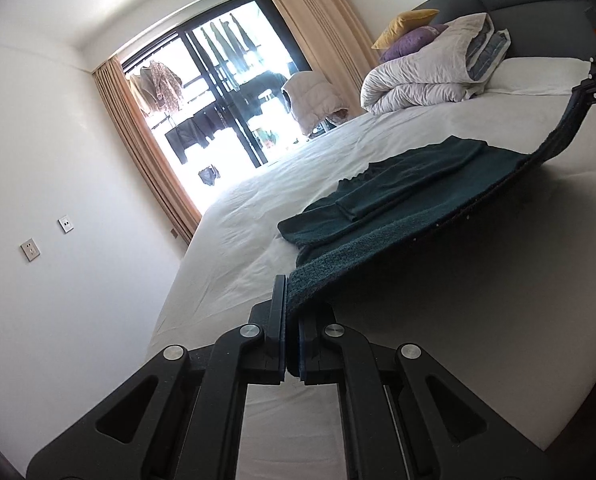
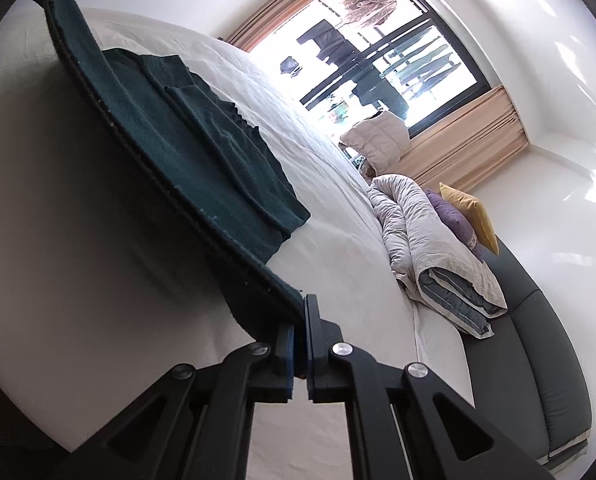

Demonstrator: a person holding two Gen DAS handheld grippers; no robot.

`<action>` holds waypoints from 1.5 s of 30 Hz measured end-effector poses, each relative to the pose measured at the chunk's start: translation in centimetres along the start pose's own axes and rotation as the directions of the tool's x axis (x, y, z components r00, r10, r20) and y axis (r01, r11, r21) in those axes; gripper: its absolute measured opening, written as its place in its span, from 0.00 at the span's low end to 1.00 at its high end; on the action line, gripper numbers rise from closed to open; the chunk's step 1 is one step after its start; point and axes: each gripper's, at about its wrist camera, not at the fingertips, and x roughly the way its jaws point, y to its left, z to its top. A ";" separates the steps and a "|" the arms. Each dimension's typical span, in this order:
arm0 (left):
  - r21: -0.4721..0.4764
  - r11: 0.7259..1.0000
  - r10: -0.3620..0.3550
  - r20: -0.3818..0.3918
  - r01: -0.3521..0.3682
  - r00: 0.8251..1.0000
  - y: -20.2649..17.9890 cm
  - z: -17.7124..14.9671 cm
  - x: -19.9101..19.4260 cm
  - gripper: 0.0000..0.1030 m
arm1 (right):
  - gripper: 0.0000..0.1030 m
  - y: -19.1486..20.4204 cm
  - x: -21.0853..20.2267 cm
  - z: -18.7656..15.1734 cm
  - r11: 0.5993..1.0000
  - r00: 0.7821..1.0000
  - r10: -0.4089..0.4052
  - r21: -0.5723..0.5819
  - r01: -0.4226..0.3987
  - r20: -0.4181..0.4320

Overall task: Fold small clothes
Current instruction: 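Carry the held hem over the sweater toward the collar with both grippers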

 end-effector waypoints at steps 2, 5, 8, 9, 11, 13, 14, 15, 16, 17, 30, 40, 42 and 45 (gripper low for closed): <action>-0.008 1.000 -0.002 -0.005 0.001 1.000 0.2 0.5 0.5 0.03 | 0.03 -0.4 0.3 0.5 1.000 1.000 0.000 0.006 0.000 0.006; -0.036 0.999 -0.011 -0.010 0.010 1.000 1.0 1.5 1.4 0.03 | 0.03 -1.2 1.0 1.5 1.000 1.000 -0.002 0.019 0.002 0.018; -0.049 0.999 -0.013 -0.008 0.012 1.000 1.6 2.7 2.4 0.03 | 0.03 -2.0 1.9 2.6 1.000 1.000 -0.007 0.025 0.006 0.025; -0.050 0.999 -0.012 -0.008 0.012 1.000 1.9 3.1 2.8 0.03 | 0.03 -2.2 2.2 3.0 1.000 1.000 -0.008 0.027 0.008 0.028; -0.052 0.999 -0.012 -0.009 0.012 1.000 2.3 4.0 3.5 0.03 | 0.03 -2.9 3.0 3.8 0.999 0.999 -0.010 0.033 0.009 0.033; -0.051 0.999 -0.007 -0.008 0.006 1.000 2.8 4.9 4.5 0.03 | 0.03 -3.6 3.8 4.8 0.999 0.999 -0.009 0.041 0.008 0.039; -0.050 0.999 -0.005 -0.007 0.004 1.000 3.0 5.4 5.2 0.03 | 0.03 -3.8 4.2 5.3 0.999 0.999 -0.009 0.042 0.008 0.040; -0.050 0.999 -0.003 -0.004 0.002 1.000 3.3 5.9 5.6 0.03 | 0.03 -4.0 4.7 5.7 0.999 0.999 -0.010 0.041 0.009 0.042; -0.049 0.999 -0.003 -0.003 0.002 1.000 3.5 6.3 6.1 0.03 | 0.03 -4.2 5.2 6.2 0.999 0.999 -0.011 0.039 0.009 0.043; -0.046 0.999 -0.003 -0.004 0.003 1.000 3.6 6.7 6.6 0.03 | 0.03 -4.5 5.7 6.6 0.999 0.999 -0.011 0.038 0.009 0.043; 0.007 0.999 -0.032 -0.081 0.033 0.996 6.3 11.9 17.8 0.03 | 0.03 -6.9 14.3 12.5 1.000 1.000 -0.003 0.009 0.003 0.019; 0.021 0.996 -0.076 -0.220 0.083 0.973 7.1 13.3 30.2 0.03 | 0.03 -7.0 24.0 16.2 0.999 0.997 0.053 0.002 -0.053 -0.057; 0.018 0.995 -0.090 -0.262 0.098 0.961 7.0 12.9 32.9 0.03 | 0.03 -6.4 26.0 16.5 0.997 0.994 0.074 -0.001 -0.075 -0.080; 0.007 0.993 -0.109 -0.313 0.117 0.943 7.0 12.4 36.9 0.03 | 0.03 -5.6 28.8 16.9 0.994 0.987 0.109 0.007 -0.109 -0.115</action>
